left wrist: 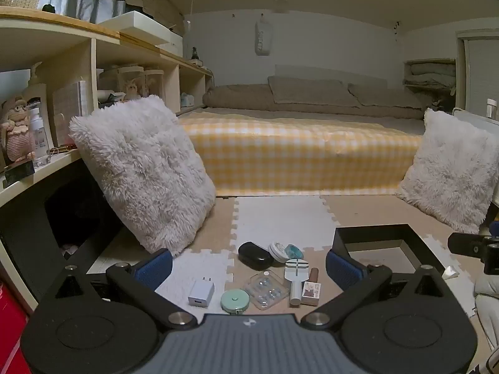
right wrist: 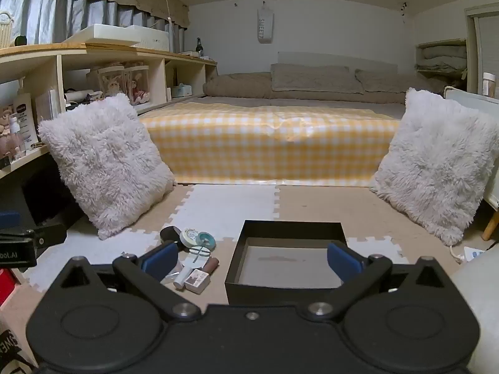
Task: Organize rigid objects
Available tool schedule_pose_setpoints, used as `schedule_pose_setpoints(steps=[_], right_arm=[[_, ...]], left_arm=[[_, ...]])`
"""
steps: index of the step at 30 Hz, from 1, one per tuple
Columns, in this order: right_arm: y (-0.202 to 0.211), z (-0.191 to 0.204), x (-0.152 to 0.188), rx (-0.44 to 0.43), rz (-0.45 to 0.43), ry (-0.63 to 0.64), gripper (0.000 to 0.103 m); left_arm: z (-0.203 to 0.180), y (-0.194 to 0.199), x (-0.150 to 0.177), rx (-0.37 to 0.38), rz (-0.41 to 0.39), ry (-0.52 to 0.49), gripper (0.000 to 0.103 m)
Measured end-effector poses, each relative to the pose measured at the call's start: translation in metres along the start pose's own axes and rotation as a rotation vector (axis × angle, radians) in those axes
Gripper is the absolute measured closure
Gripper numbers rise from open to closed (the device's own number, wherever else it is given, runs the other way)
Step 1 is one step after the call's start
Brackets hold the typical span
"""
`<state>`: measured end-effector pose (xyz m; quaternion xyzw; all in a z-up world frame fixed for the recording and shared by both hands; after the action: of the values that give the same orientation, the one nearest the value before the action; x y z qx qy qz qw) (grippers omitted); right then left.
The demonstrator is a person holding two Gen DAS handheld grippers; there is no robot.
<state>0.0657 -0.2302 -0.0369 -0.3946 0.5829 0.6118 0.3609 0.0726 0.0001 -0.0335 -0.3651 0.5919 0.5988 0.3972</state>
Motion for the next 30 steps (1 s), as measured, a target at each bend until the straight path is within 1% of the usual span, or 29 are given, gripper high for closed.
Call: schedule_pose_setpoints(steps=[17,18,30], right_arm=[[0.0000,0.0010,0.0007,0.002,0.001,0.001,0.000],[0.0000,0.0012,0.0007,0.003,0.001,0.001,0.000],[0.0000,0.0009,0.0011,0.002,0.000,0.003,0.000]], left_arm=[[-0.0034,-0.0023,0.0050,0.001,-0.002,-0.006,0.000],[-0.0014,-0.0016,0.0014,0.003,0.002,-0.003,0.000],[-0.0017,-0.0020,0.0021,0.002,0.001,-0.004,0.000]])
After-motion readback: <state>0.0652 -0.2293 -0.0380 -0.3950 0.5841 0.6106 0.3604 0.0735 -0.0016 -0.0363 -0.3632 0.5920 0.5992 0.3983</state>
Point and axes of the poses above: each gripper's, at about its wrist camera, not at the fingertips, and y roughly against the way its jaws point, z to its left, x to its underside, the point moved 8 cm from there along -y, roughly the way its jaws point, and after that the axes turned 1 degree about x, right-handed, at the moved point
